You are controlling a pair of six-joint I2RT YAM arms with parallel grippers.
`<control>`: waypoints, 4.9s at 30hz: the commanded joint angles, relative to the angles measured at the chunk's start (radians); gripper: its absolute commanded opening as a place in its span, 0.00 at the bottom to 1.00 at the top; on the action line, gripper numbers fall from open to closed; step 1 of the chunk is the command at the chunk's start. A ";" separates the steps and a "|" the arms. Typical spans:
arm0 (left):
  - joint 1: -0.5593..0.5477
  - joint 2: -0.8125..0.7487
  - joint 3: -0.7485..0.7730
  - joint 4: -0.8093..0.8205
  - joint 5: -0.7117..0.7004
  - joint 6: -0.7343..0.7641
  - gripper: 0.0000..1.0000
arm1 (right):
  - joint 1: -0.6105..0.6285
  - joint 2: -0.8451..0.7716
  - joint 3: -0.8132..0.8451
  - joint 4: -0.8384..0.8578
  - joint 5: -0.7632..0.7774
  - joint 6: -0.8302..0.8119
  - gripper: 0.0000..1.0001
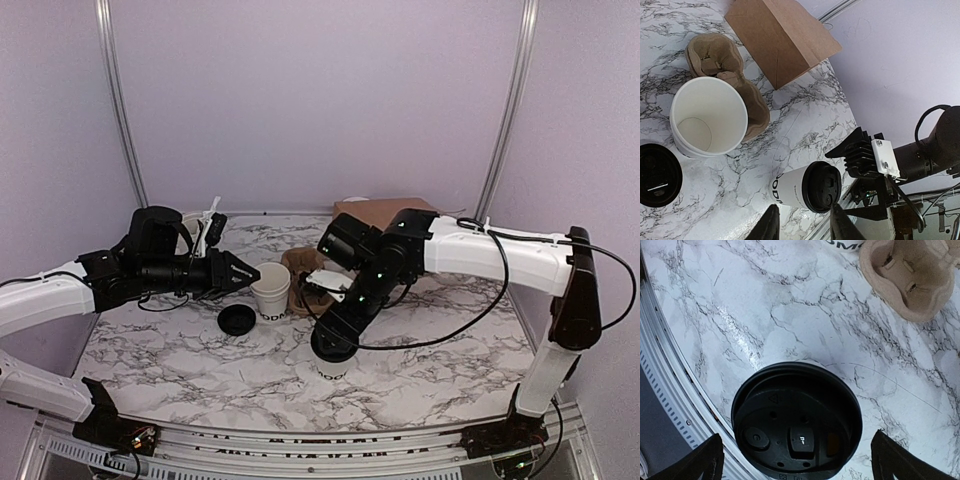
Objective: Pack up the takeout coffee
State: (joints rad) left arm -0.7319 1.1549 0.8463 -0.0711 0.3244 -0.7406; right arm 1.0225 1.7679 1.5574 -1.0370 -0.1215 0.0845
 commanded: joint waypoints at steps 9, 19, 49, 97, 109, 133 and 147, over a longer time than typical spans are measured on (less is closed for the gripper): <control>-0.022 0.008 -0.039 0.029 0.004 0.004 0.36 | -0.014 -0.195 -0.117 0.194 0.130 0.077 1.00; -0.112 0.044 -0.073 0.034 -0.131 -0.029 0.38 | -0.120 -0.438 -0.414 0.608 0.190 0.186 1.00; -0.248 0.390 0.124 0.086 -0.262 0.029 0.41 | -0.305 -0.582 -0.811 0.936 -0.152 0.483 0.62; -0.342 0.508 0.213 0.042 -0.227 0.091 0.44 | -0.223 -0.481 -0.880 0.947 -0.257 0.551 0.54; -0.346 0.526 0.202 0.040 -0.233 0.082 0.44 | -0.211 -0.469 -0.906 0.947 -0.248 0.573 0.53; -0.348 0.529 0.167 0.067 -0.235 0.072 0.44 | -0.190 -0.424 -0.891 0.899 -0.210 0.597 0.52; -0.348 0.538 0.157 0.082 -0.229 0.074 0.44 | -0.190 -0.445 -0.827 0.878 -0.185 0.586 0.51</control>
State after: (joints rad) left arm -1.0737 1.6581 1.0290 0.0376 0.1036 -0.6697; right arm 0.8227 1.3170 0.6754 -0.0956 -0.3573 0.6838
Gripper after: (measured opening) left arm 0.437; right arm 0.510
